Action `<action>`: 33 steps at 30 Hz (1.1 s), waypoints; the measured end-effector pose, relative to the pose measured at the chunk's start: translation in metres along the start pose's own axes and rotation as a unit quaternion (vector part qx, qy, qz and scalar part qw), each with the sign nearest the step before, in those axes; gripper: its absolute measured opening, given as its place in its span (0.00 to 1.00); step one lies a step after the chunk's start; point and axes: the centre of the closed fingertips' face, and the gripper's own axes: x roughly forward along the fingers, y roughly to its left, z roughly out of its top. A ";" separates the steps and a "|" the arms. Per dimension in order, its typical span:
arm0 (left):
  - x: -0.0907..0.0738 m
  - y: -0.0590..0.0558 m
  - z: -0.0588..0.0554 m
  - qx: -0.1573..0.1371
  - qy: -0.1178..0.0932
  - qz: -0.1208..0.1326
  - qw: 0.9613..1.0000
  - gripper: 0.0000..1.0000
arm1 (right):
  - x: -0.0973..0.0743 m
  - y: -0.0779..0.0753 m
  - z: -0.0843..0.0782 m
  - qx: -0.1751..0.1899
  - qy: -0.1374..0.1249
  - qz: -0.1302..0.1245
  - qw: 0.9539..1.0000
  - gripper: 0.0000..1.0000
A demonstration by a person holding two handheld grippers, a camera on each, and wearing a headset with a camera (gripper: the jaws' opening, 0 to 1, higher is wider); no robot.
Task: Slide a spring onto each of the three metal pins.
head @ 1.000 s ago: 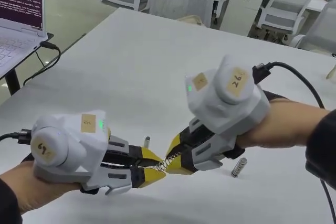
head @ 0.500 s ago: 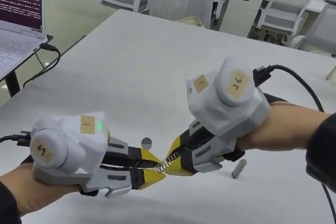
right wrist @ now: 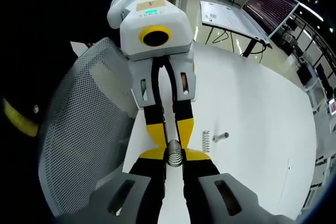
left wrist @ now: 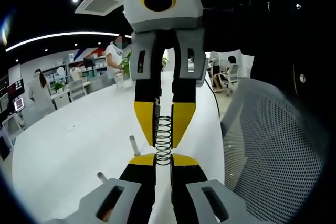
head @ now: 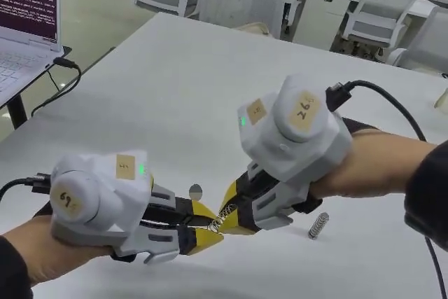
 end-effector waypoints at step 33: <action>-0.014 0.012 -0.012 -0.035 -0.008 0.032 0.999 0.24 | -0.030 -0.026 -0.045 0.034 0.061 -0.022 0.997 0.08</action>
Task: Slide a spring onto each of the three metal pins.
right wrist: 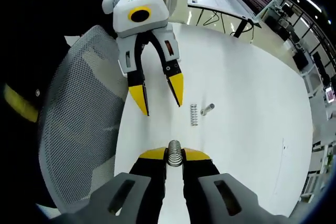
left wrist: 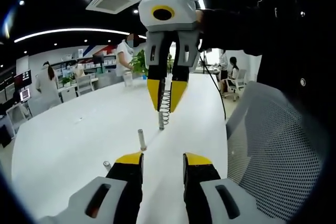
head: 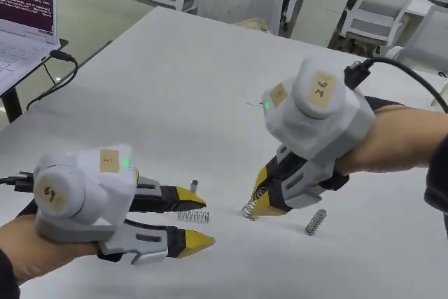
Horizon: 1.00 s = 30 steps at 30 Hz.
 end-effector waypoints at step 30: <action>-0.033 0.012 -0.038 -0.049 0.002 0.083 0.995 0.66 | -0.012 -0.037 -0.036 0.050 0.018 -0.039 0.998 0.08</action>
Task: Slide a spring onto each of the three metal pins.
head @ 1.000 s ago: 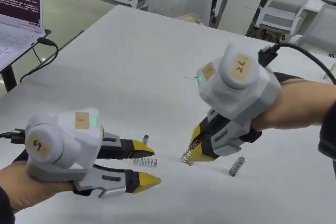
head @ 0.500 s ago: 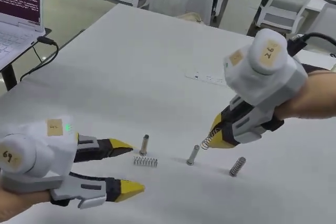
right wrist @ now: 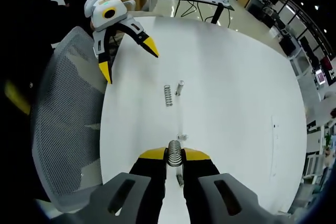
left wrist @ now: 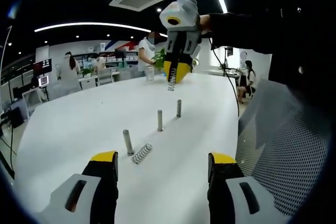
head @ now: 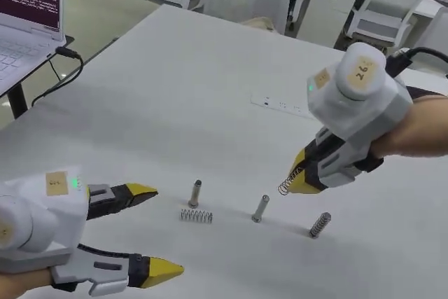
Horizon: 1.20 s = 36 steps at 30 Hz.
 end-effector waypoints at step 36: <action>-0.001 0.002 0.000 0.001 -0.012 0.011 1.000 0.71 | 0.044 -0.022 -0.005 0.009 0.046 0.032 0.998 0.08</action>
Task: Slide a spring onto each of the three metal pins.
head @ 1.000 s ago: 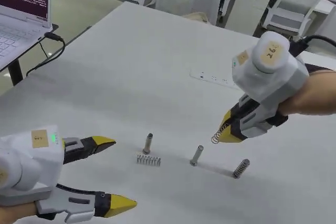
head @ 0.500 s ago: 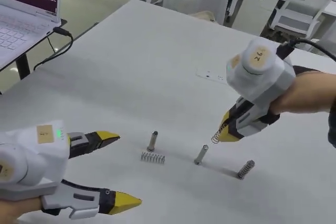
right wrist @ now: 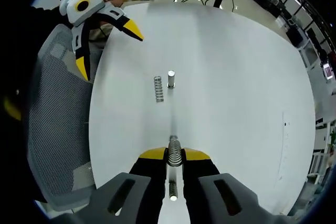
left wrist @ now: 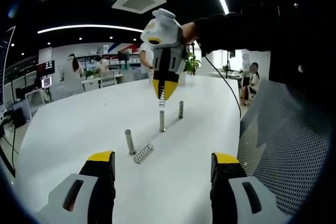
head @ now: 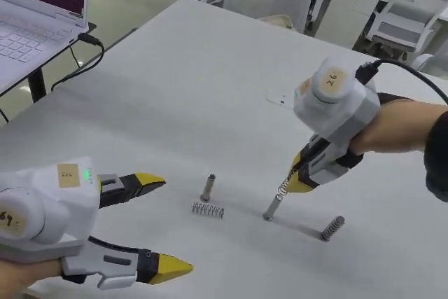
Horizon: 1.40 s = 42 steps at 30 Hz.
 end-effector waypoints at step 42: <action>0.000 0.001 -0.003 0.000 0.006 -0.002 1.000 0.65 | 0.042 -0.005 -0.012 0.017 0.011 0.015 1.000 0.08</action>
